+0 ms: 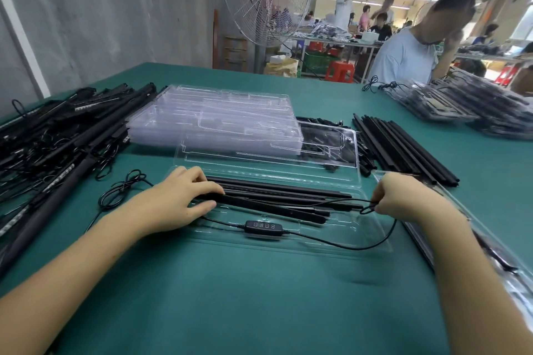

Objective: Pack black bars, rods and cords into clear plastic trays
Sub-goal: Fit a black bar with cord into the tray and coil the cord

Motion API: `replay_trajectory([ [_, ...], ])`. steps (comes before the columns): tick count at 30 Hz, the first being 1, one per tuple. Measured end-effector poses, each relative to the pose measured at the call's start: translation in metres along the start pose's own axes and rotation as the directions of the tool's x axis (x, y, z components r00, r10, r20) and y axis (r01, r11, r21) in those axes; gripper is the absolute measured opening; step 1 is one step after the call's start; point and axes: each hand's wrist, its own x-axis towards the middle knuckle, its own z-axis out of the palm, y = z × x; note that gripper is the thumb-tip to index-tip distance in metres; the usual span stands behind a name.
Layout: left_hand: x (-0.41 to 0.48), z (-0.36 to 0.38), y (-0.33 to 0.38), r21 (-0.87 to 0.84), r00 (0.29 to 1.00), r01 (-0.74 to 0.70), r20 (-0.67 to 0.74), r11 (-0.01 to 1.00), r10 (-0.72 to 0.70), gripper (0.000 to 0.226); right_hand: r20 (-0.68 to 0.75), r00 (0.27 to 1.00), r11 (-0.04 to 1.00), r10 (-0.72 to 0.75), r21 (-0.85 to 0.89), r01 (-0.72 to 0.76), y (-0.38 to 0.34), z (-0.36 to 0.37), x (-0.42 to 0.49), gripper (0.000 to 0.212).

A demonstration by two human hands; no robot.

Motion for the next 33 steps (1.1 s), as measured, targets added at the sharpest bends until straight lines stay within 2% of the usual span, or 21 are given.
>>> replay_trajectory([
  [3, 0.002, -0.005, 0.002, 0.016, 0.999, 0.007, 0.054, 1.000, -0.008, 0.027, 0.002, 1.000, 0.997, -0.015, -0.069, 0.015, -0.002, 0.000, 0.000, 0.033],
  [6, 0.004, -0.010, 0.004, 0.046, 0.994, 0.014, 0.104, 0.999, -0.018, 0.029, 0.002, 0.999, 0.998, -0.041, -0.050, 0.041, -0.003, -0.001, -0.003, 0.051],
  [15, 0.010, -0.017, 0.016, 0.189, 0.985, 0.018, 0.164, 0.982, -0.049, 0.030, -0.047, 0.999, 0.998, 0.000, -0.059, -0.003, -0.006, 0.000, 0.000, 0.044],
  [20, 0.004, -0.017, 0.018, 0.279, 0.979, -0.008, 0.200, 0.960, -0.049, 0.044, -0.064, 0.998, 0.996, 0.020, -0.086, -0.026, -0.006, 0.008, 0.005, 0.035],
  [27, -0.012, -0.009, 0.017, 0.325, 0.993, -0.043, 0.114, 0.945, 0.006, 0.056, -0.092, 0.995, 0.994, 0.028, -0.105, -0.038, -0.009, 0.010, 0.004, 0.036],
  [29, -0.016, -0.007, 0.018, 0.340, 0.997, -0.038, 0.077, 0.940, 0.012, 0.069, -0.094, 0.995, 0.995, 0.029, -0.094, -0.038, -0.009, 0.009, 0.002, 0.036],
  [31, -0.021, -0.006, 0.020, 0.328, 0.997, -0.016, 0.077, 0.944, -0.010, 0.093, -0.091, 0.996, 0.996, 0.023, -0.082, -0.031, -0.009, 0.008, 0.001, 0.035],
  [33, -0.024, -0.006, 0.019, 0.264, 0.996, 0.015, 0.083, 0.964, -0.038, 0.102, -0.080, 0.997, 0.997, 0.014, -0.075, -0.020, -0.008, 0.007, -0.001, 0.035],
])
